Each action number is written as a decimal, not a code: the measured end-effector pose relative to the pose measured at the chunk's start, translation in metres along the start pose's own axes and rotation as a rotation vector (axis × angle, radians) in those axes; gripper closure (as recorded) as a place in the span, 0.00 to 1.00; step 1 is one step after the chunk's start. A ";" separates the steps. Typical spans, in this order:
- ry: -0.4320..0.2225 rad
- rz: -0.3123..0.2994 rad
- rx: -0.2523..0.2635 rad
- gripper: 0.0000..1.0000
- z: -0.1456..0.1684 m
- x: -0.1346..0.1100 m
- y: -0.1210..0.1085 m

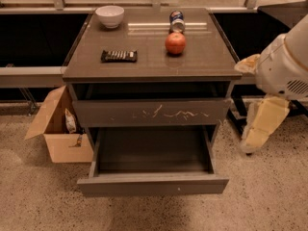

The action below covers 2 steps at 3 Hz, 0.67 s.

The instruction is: Close middle drawer

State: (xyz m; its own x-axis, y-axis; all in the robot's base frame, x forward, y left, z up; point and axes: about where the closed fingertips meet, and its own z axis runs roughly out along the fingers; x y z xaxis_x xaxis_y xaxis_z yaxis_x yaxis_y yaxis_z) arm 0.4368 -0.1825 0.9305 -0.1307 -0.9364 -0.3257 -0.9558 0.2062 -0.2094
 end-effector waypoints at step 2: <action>-0.098 -0.009 -0.064 0.00 0.037 -0.003 0.014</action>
Offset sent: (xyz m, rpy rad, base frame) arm -0.0020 0.0130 -0.0332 0.0835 0.0354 0.0412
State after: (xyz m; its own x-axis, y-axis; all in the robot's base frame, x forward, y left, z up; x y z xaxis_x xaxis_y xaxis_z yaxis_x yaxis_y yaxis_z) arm 0.4333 -0.1659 0.8945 -0.0990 -0.9052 -0.4132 -0.9722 0.1766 -0.1540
